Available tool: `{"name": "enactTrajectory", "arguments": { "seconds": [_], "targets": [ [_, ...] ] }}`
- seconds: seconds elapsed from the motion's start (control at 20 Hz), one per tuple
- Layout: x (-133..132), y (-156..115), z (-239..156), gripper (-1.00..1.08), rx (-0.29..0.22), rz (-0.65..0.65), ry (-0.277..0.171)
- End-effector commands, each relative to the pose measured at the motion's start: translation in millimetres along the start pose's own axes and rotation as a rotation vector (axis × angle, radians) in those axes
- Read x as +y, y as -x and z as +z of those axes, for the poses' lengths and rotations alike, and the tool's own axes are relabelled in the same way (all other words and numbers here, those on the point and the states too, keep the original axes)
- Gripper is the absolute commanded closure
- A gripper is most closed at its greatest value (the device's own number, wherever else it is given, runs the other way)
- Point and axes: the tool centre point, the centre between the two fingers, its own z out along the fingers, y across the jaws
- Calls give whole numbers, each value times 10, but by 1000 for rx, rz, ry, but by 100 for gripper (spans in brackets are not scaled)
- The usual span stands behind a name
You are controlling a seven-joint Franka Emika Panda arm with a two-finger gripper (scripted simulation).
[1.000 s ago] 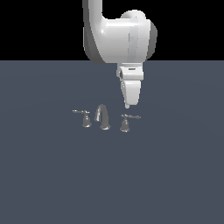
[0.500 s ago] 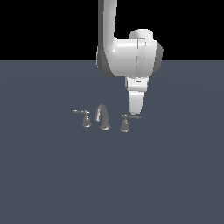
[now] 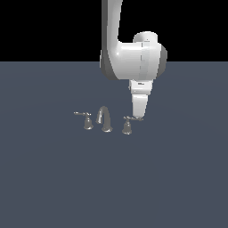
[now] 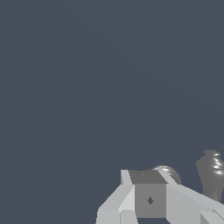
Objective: Turn on the faucet by rotating a designated handle.
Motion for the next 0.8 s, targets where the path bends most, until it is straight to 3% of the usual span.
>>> {"name": "enactTrajectory", "arguments": {
  "seconds": [0.0, 0.45, 0.55, 0.75],
  "targets": [
    [59, -32, 0, 108, 0, 1, 0],
    [330, -167, -1, 108, 0, 1, 0],
    [268, -93, -3, 108, -3, -8, -8],
    [401, -79, -2, 108, -3, -5, -6]
  ]
}}
